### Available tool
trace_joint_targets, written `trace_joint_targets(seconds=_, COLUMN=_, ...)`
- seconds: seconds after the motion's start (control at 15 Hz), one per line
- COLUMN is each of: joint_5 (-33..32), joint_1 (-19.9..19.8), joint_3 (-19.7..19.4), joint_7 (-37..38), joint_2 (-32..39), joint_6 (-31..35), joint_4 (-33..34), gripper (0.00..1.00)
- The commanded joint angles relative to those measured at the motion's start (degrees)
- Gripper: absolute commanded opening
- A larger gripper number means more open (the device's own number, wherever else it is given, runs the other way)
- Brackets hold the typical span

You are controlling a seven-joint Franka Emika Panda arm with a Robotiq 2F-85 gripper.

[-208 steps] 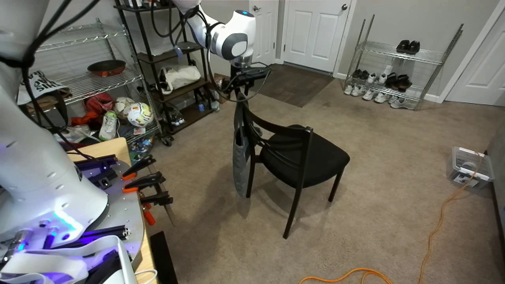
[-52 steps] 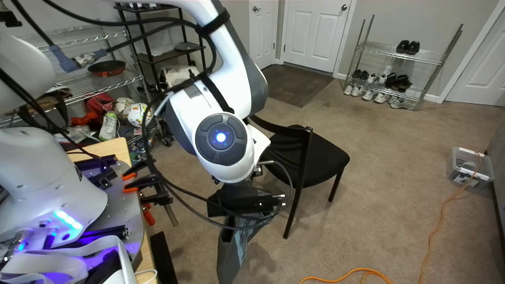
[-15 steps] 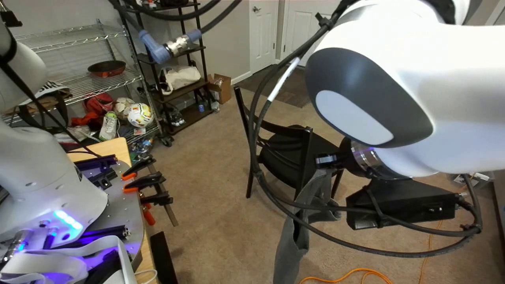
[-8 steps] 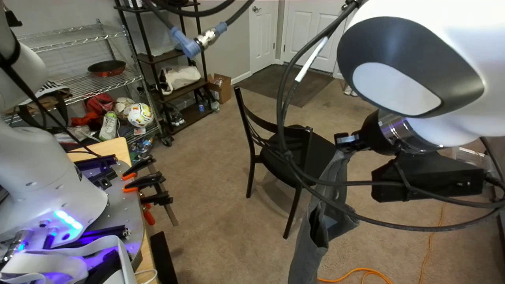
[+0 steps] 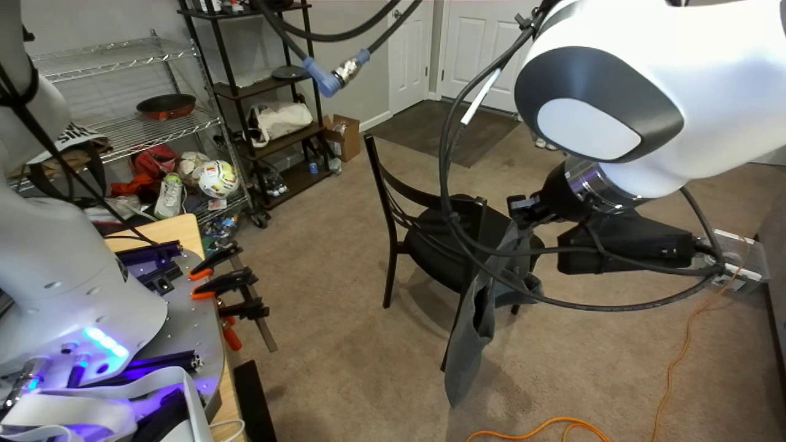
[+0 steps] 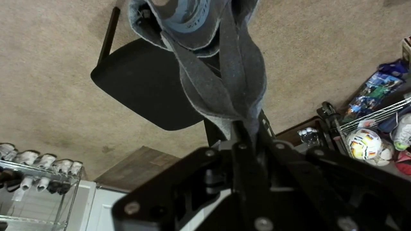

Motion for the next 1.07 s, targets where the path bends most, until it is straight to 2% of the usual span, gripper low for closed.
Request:
trace_joint_targets(seconds=0.0, joint_5=-3.24, joint_1=0.69, joint_3=0.73, joint_7=5.12, joint_2=2.63, joint_6=2.99, joint_4=2.34, gripper=0.02)
trace_joint_targets(seconds=0.6, joint_5=-15.22, joint_1=1.29, joint_3=2.37, joint_7=18.55, joint_2=5.81, joint_6=13.44, joint_4=5.81, gripper=0.02)
trace_joint_targets(seconds=1.0, joint_5=-19.31, joint_1=0.66, joint_3=5.89, joint_7=17.38, joint_2=4.11, joint_6=19.48, joint_4=3.69, gripper=0.02)
